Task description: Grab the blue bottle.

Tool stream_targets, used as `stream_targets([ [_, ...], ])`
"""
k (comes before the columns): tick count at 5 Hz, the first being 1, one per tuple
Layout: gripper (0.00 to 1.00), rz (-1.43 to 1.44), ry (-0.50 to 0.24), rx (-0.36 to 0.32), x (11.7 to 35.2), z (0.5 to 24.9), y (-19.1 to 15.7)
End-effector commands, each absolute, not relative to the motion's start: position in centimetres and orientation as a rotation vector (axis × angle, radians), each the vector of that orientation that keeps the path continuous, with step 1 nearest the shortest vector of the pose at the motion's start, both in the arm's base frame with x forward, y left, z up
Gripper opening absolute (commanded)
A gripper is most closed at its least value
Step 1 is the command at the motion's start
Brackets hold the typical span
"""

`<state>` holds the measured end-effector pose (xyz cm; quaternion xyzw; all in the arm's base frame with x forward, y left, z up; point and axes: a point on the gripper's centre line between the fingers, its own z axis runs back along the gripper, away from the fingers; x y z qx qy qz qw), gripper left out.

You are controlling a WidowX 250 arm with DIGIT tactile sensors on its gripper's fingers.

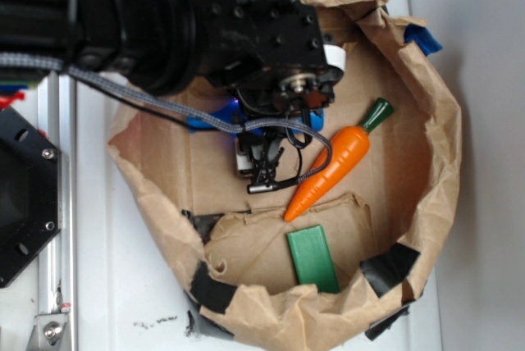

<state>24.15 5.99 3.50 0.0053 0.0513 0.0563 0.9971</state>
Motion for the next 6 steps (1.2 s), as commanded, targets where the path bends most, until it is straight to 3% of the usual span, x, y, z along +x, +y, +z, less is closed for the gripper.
stream_targets([
  [1, 0.00, 0.079, 0.074, -0.002, 24.0, 12.2, 5.3],
  [2, 0.00, 0.096, 0.129, 0.004, 23.7, 17.2, 3.0],
  [3, 0.00, 0.079, 0.122, -0.018, 23.5, 20.3, 1.2],
  [6, 0.00, 0.016, 0.020, 0.003, 26.8, 20.8, -0.8],
])
